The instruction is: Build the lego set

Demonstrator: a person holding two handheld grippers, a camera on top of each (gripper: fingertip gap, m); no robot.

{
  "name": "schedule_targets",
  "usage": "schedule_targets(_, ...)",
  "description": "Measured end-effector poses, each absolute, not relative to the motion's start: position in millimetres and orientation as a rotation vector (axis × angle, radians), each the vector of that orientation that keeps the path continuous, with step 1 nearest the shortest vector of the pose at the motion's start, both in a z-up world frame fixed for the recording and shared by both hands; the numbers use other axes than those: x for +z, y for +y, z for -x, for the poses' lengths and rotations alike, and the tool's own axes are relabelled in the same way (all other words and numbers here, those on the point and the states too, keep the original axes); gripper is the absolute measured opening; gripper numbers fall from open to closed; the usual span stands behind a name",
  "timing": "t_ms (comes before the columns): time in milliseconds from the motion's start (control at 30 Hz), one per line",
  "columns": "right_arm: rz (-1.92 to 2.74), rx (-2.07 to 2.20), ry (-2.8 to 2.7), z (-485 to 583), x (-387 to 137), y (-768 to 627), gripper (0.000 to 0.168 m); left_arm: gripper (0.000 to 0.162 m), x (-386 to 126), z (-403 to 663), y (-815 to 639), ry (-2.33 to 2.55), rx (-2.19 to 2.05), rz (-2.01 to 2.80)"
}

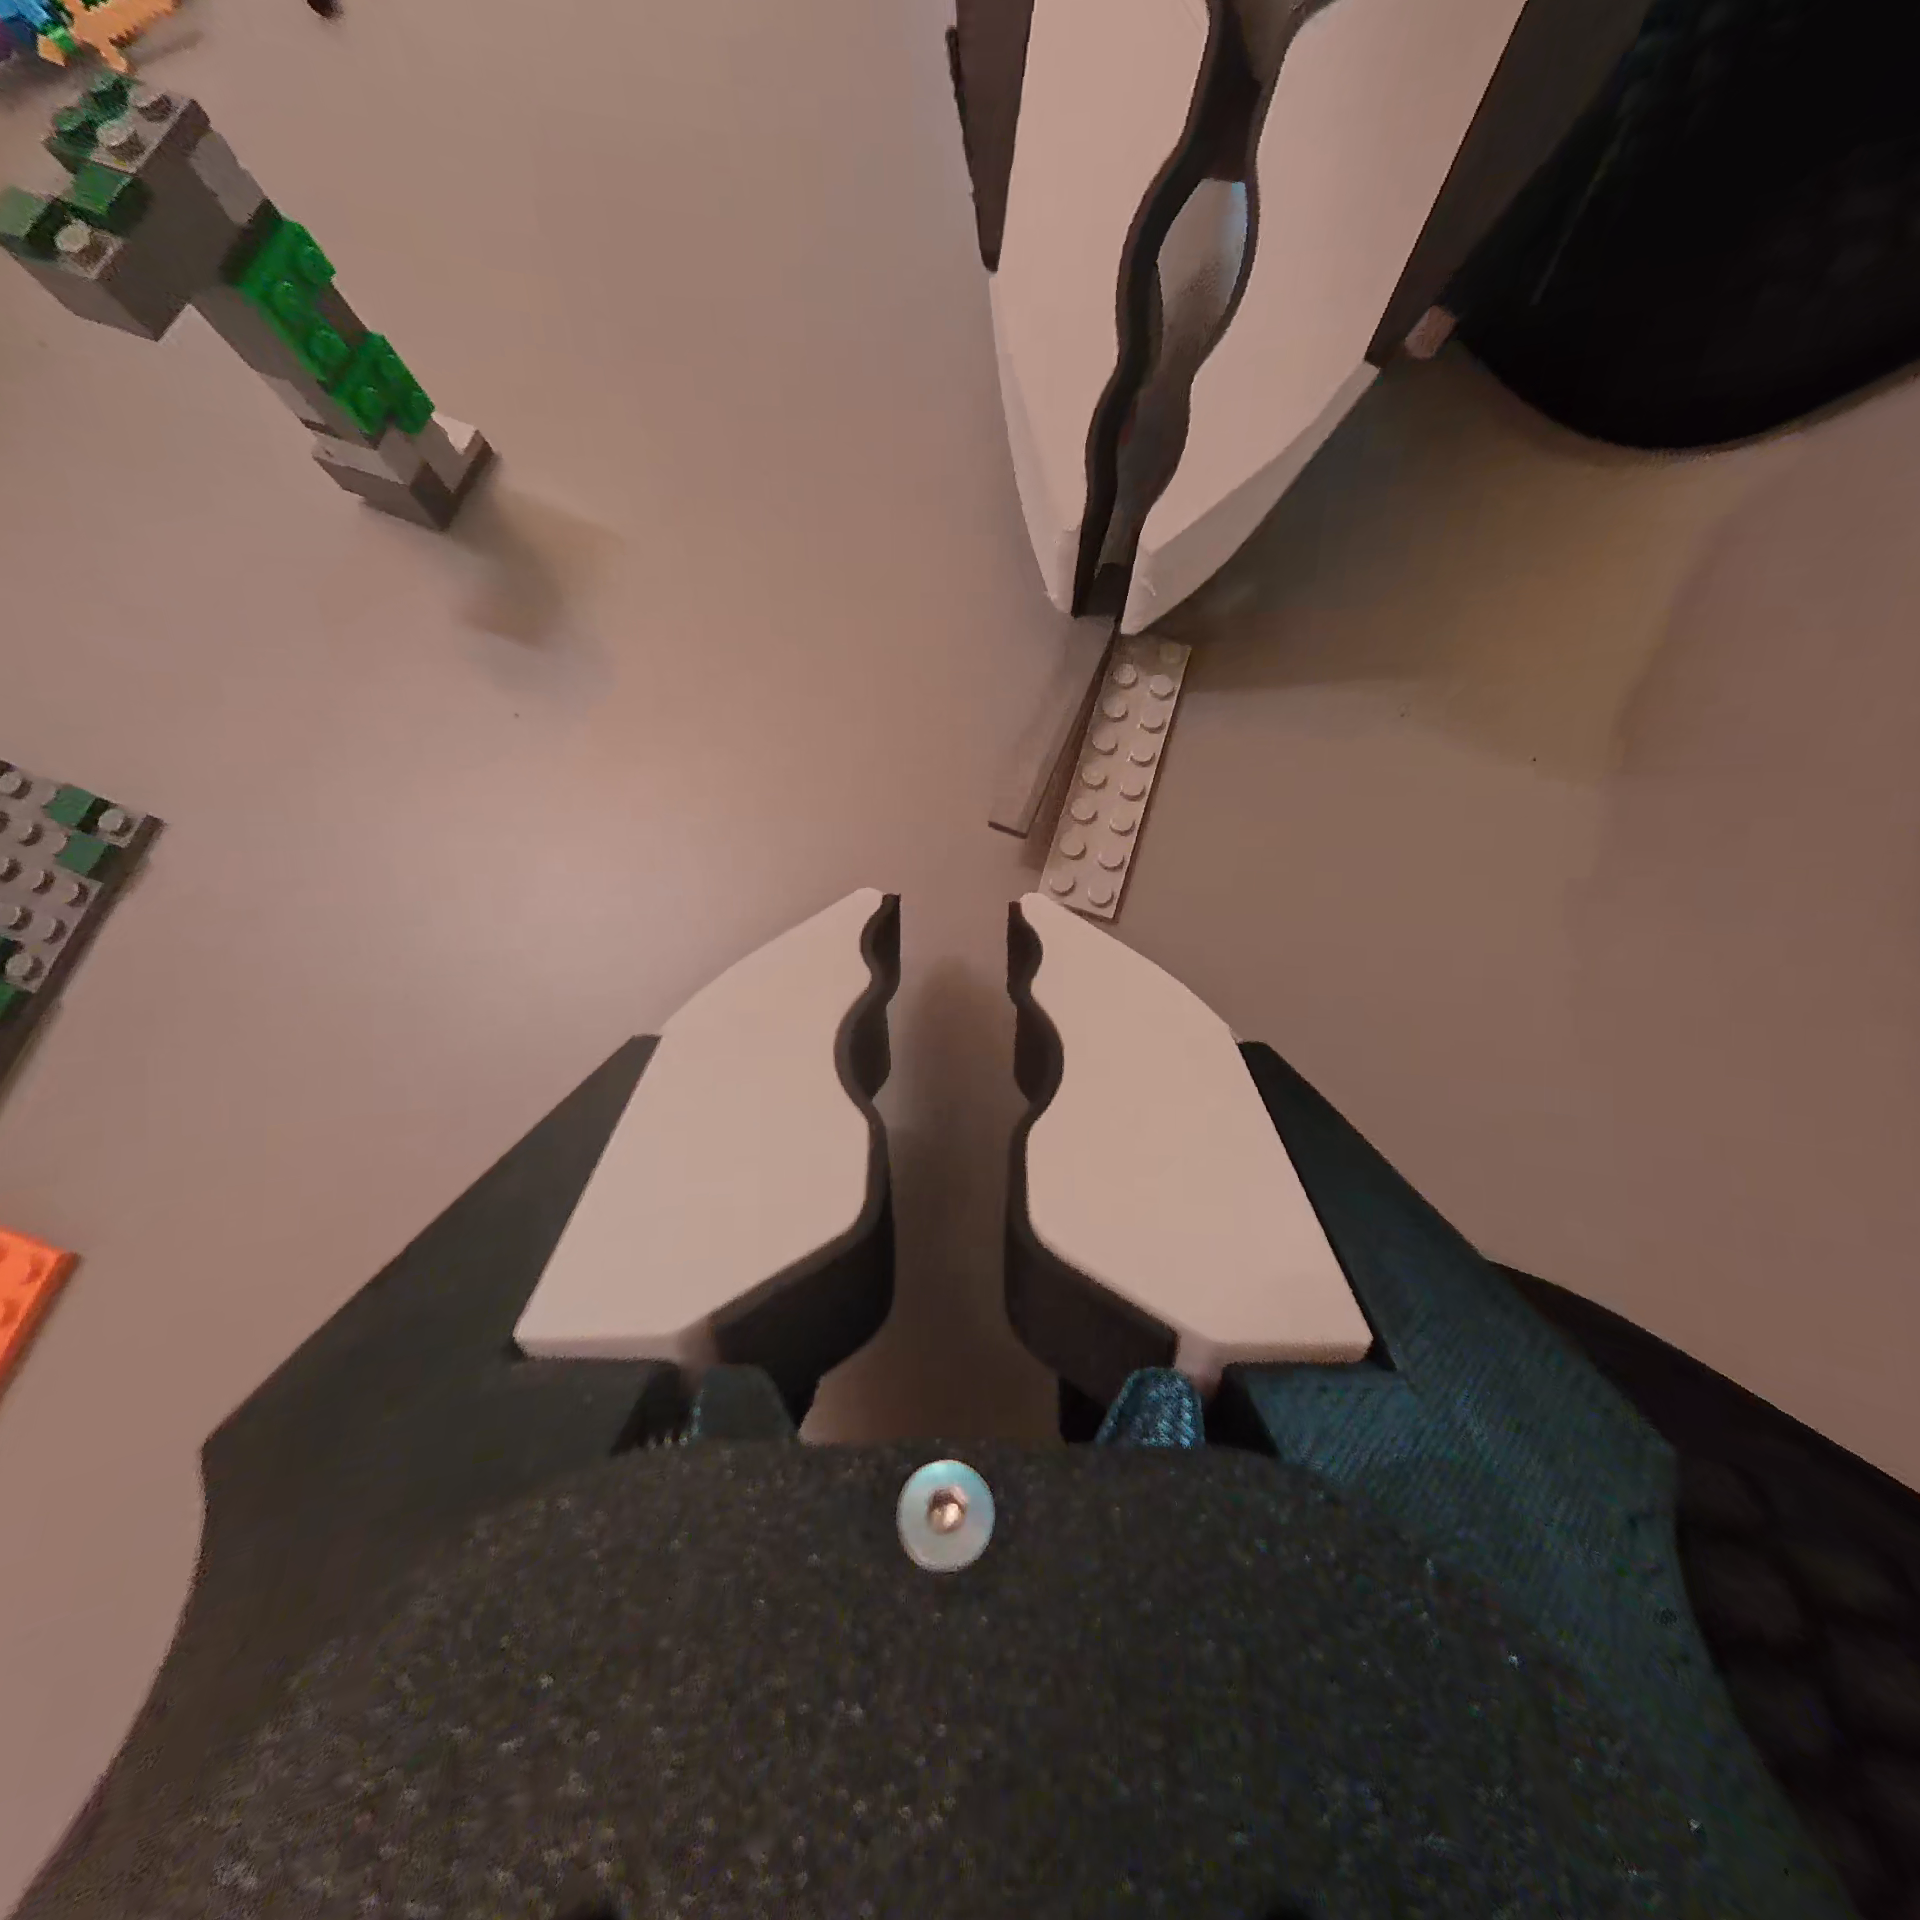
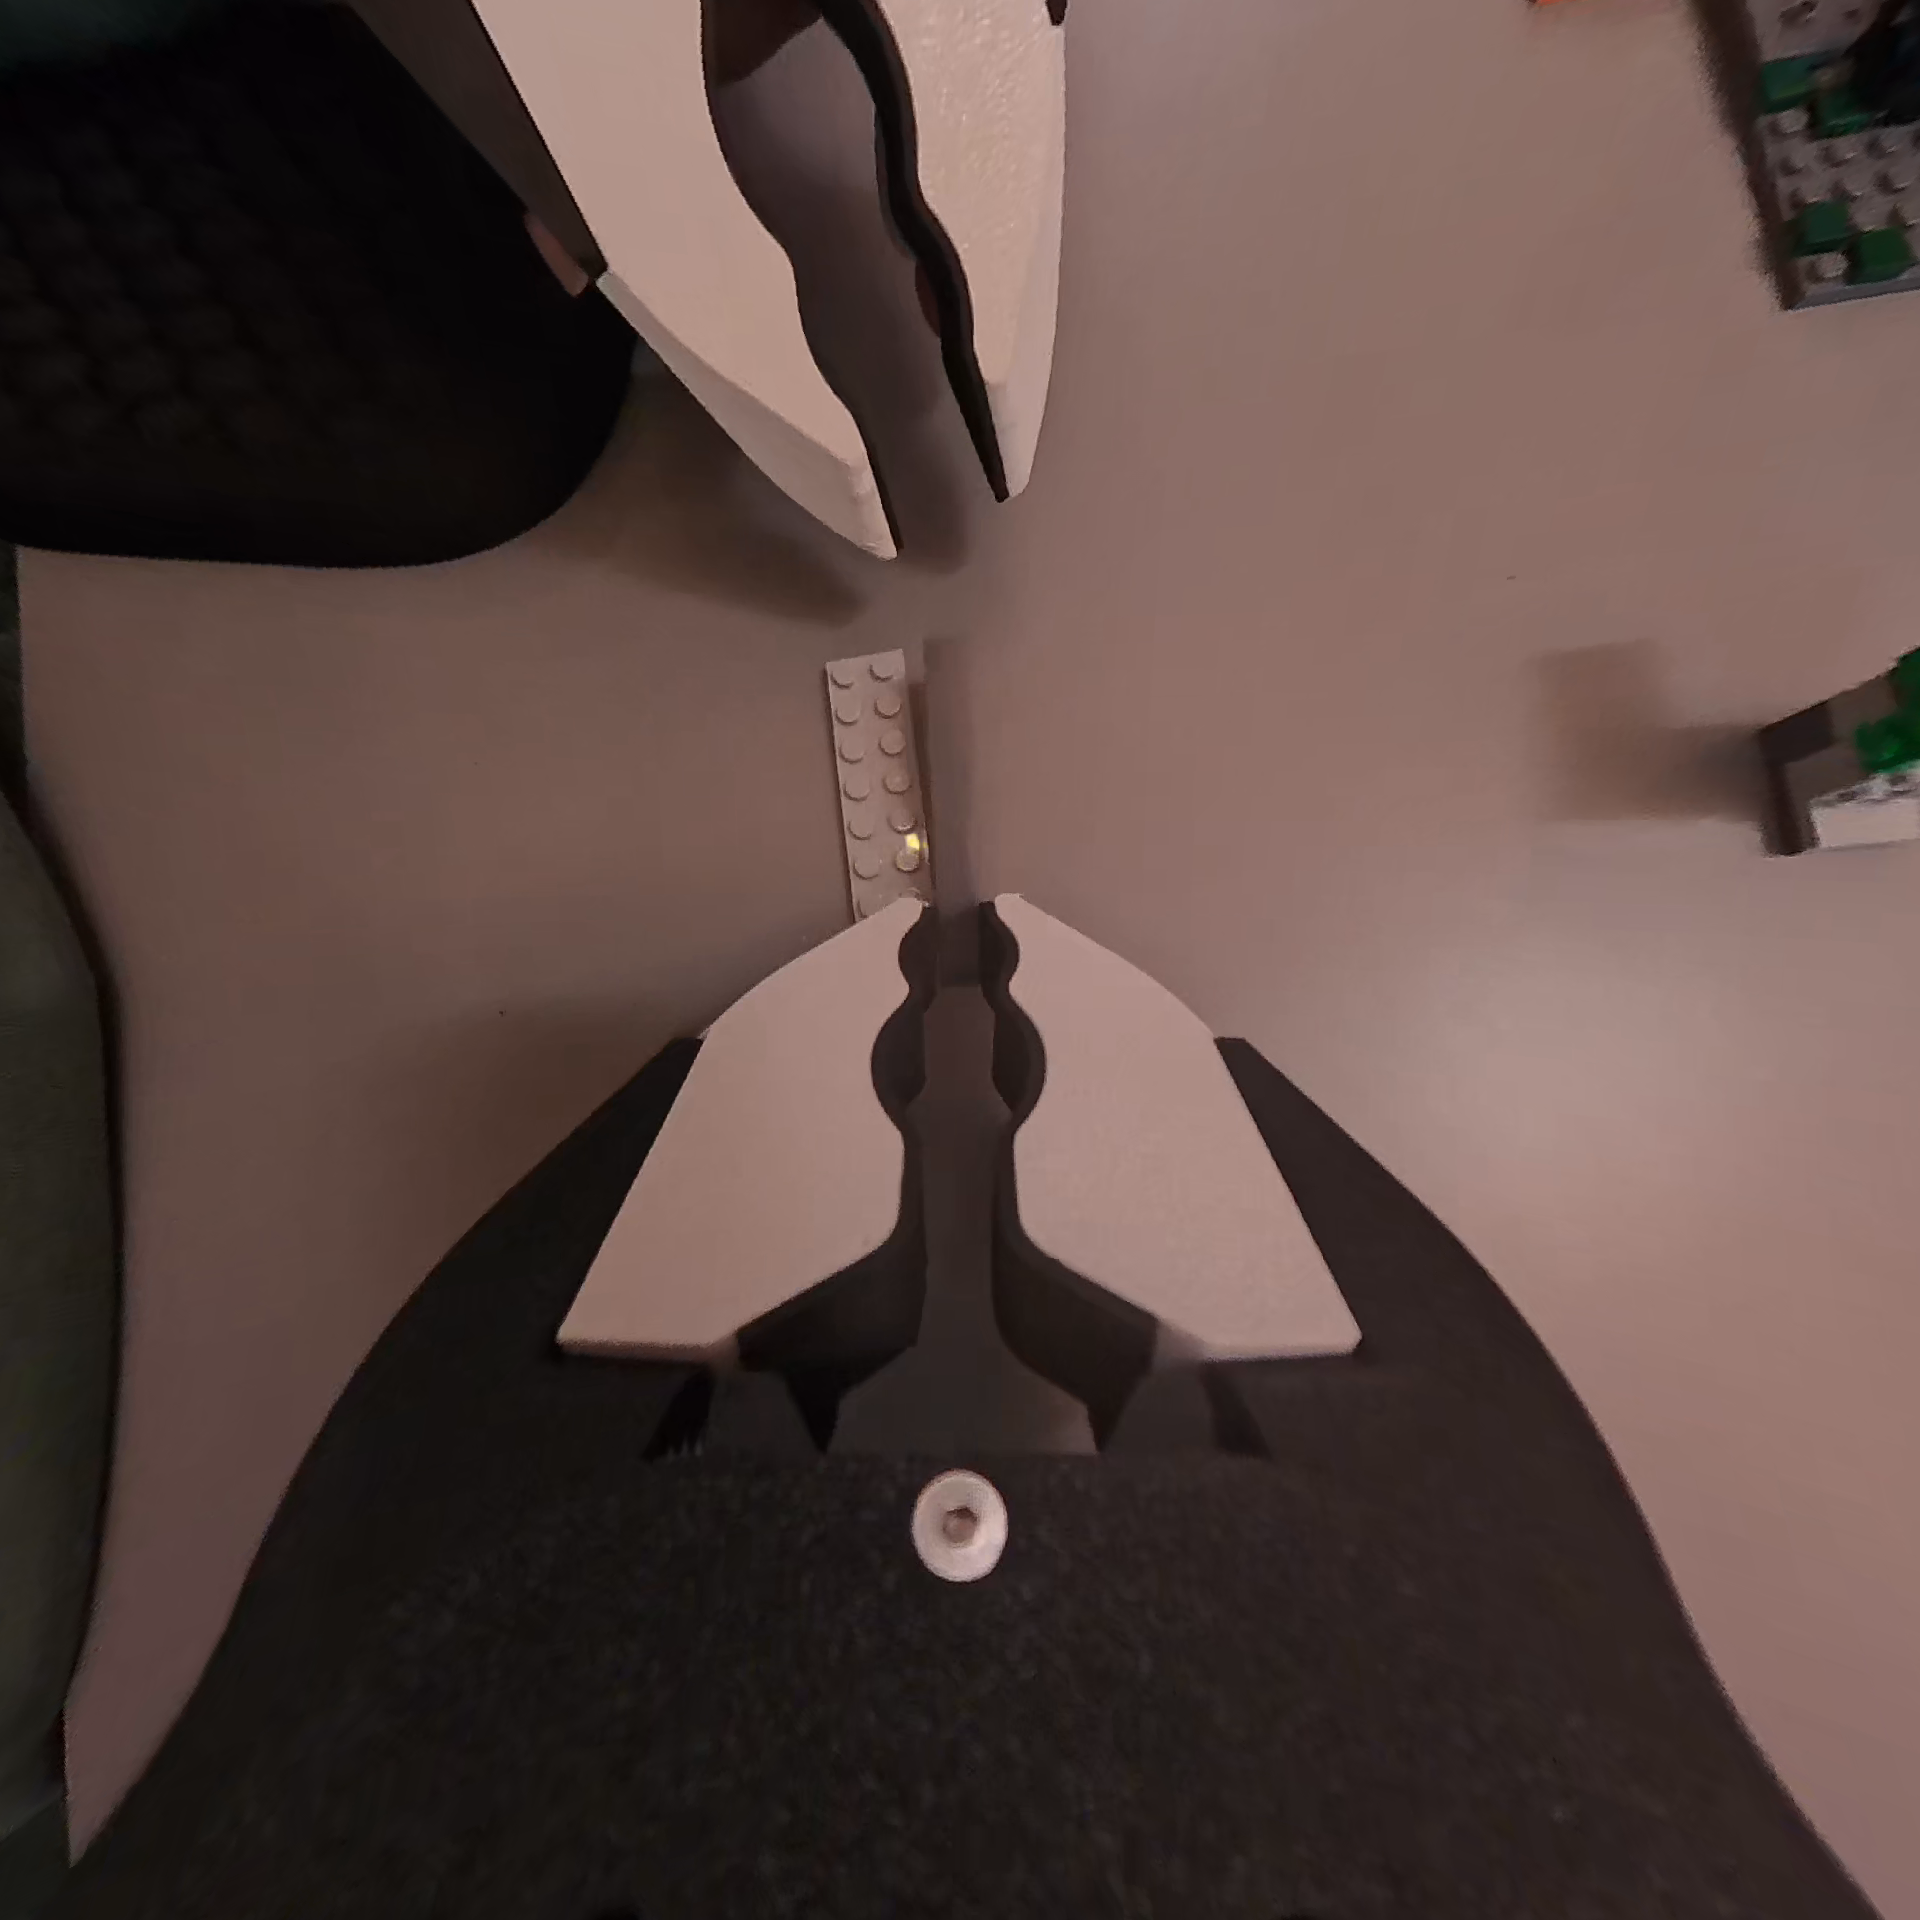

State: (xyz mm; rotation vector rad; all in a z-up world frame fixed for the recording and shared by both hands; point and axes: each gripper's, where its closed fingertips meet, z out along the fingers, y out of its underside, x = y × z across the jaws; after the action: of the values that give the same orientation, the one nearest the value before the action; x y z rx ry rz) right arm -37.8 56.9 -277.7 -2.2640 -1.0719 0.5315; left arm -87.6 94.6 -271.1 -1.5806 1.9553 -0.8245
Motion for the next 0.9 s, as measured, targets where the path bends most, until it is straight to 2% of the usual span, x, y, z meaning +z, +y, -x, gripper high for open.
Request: schedule_targets(900, 2.266, 0.546, -1.149, 48.5, -281.1, 54.1, 0.008, 0.019, -282.3, 85.0, 80.3, 2.039, -0.822, 1.553)
